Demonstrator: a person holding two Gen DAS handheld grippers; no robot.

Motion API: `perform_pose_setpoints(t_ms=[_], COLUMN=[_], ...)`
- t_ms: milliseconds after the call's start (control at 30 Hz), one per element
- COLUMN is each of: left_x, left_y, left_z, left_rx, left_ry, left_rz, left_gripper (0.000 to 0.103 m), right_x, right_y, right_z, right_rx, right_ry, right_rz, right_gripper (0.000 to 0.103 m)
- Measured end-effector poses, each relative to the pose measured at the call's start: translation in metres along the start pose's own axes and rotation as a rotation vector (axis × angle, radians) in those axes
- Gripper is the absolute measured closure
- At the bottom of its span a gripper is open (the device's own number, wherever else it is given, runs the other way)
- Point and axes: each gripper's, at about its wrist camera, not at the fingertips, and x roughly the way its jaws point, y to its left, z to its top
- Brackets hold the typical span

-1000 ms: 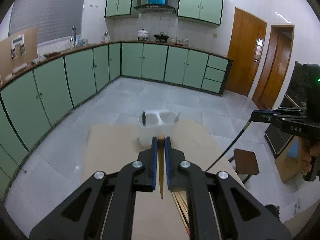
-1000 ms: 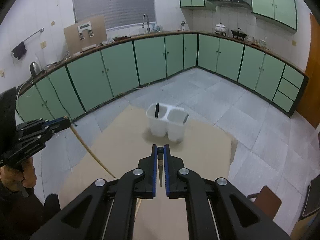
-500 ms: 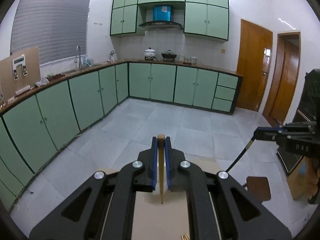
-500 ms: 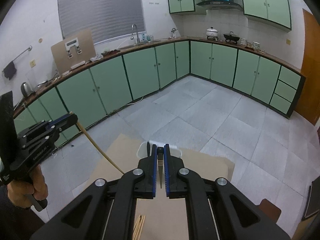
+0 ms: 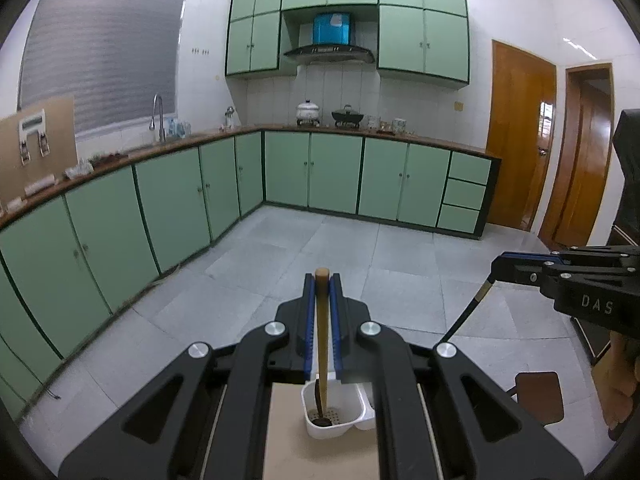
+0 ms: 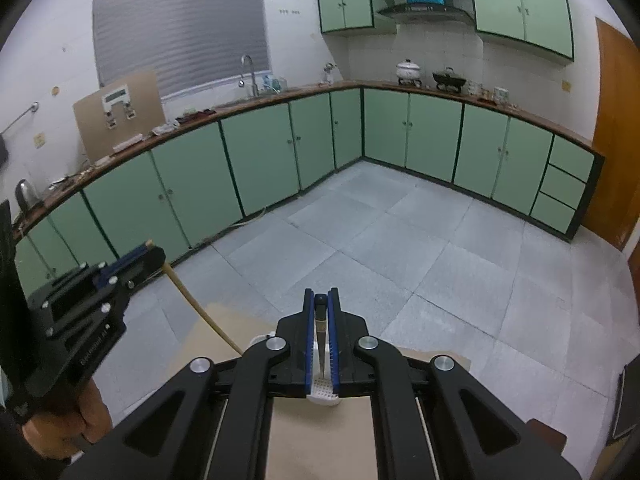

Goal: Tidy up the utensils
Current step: 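Insert the wooden chopstick with the left tool while the right tool inserts the black one, then move both open tools back to the remaining red-patterned chopsticks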

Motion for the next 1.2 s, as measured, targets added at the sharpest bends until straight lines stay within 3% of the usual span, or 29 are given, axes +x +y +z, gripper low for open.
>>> perform_pose_setpoints(t_ms=[333, 400, 433, 500, 600, 733, 833, 933, 1067, 1200], left_x=[0.062, 0.062, 0.060, 0.050, 0.030, -0.016, -0.058, -0.100, -0.154, -0.198], left_y=[0.023, 0.028, 0.030, 0.036, 0.042, 0.051, 0.052, 0.045, 0.025, -0.002], left_z=[-0.053, -0.057, -0.059, -0.060, -0.059, -0.066, -0.087, -0.122, -0.192, -0.267], left_rx=[-0.051, -0.060, -0.063, -0.068, -0.069, -0.067, -0.065, -0.055, -0.042, -0.009], left_ry=[0.090, 0.094, 0.095, 0.080, 0.068, 0.026, 0.000, -0.009, 0.003, 0.016], left_rz=[-0.001, 0.003, 0.006, 0.014, 0.005, 0.013, 0.017, 0.016, 0.016, 0.030], left_gripper=[0.096, 0.089, 0.075, 0.061, 0.060, 0.041, 0.036, 0.028, 0.024, 0.023], right_x=[0.070, 0.077, 0.076, 0.072, 0.056, 0.014, -0.022, -0.062, -0.106, -0.124], right_y=[-0.032, -0.038, -0.040, -0.044, -0.049, -0.052, -0.044, -0.034, -0.015, 0.008], right_z=[-0.040, -0.047, -0.050, -0.054, -0.057, -0.069, -0.091, -0.135, -0.229, -0.338], right_rx=[0.102, 0.129, 0.134, 0.135, 0.142, 0.123, 0.087, 0.045, -0.009, -0.033], right_ry=[0.109, 0.125, 0.123, 0.108, 0.080, 0.006, -0.056, -0.123, -0.167, -0.111], right_rz=[0.044, 0.050, 0.047, 0.038, 0.042, 0.038, 0.029, 0.011, -0.024, -0.023], right_gripper=[0.096, 0.094, 0.092, 0.083, 0.083, 0.083, 0.080, 0.072, 0.071, 0.071])
